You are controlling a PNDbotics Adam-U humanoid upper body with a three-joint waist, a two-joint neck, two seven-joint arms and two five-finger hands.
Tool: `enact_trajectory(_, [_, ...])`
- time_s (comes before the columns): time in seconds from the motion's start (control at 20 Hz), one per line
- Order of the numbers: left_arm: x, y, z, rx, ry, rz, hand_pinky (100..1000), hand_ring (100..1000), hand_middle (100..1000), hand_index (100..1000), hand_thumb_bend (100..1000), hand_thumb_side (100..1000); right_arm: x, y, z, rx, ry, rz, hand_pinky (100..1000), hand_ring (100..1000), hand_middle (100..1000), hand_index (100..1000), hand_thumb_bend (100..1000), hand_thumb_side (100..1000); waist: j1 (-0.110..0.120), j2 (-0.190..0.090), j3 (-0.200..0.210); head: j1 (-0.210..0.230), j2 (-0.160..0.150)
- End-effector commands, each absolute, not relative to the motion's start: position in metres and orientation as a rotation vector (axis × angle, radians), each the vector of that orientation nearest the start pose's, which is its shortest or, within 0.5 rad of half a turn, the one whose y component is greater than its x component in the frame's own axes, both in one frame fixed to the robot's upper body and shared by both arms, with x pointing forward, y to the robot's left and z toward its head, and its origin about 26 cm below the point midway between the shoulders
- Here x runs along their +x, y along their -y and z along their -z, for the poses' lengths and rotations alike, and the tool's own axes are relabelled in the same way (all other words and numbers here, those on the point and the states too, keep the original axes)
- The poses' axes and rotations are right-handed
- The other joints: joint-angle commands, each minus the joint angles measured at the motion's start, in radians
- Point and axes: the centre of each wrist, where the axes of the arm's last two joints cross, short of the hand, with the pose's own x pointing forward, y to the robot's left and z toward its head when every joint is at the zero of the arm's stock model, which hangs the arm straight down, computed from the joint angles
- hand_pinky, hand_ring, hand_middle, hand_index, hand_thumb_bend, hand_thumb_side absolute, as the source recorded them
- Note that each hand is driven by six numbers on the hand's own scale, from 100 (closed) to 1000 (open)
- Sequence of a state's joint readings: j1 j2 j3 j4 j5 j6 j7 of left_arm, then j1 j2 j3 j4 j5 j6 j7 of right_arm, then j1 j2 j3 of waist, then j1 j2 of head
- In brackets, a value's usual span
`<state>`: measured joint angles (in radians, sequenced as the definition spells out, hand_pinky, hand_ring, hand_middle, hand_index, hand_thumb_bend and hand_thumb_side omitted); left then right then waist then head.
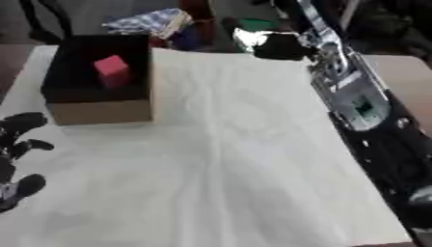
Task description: Pick up objects on the table and place them in the box.
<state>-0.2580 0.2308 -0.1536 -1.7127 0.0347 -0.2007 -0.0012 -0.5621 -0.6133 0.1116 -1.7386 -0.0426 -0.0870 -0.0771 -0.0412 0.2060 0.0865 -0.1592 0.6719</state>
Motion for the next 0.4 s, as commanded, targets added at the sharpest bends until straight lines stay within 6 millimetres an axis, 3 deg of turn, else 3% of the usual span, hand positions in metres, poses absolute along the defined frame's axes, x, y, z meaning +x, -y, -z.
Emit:
enact_trajectory(0.05, [0.326,-0.233,-0.107,-0.021,2.142,0.365,597,840,758,732,1000,431,0.338,0.293,-0.258,-0.384,2.362,-0.56,740,847,804,868,339,203,0.004,-0.01,-0.014,0.012,0.013])
enact_trajectory(0.4, [0.325,-0.235,-0.105,-0.006,2.133,0.358,597,842,759,732,1000,437,0.326,0.302,-0.239,-0.416,2.328,-0.48,734,841,795,865,313,218,0.011,-0.008,-0.04,0.022,0.032])
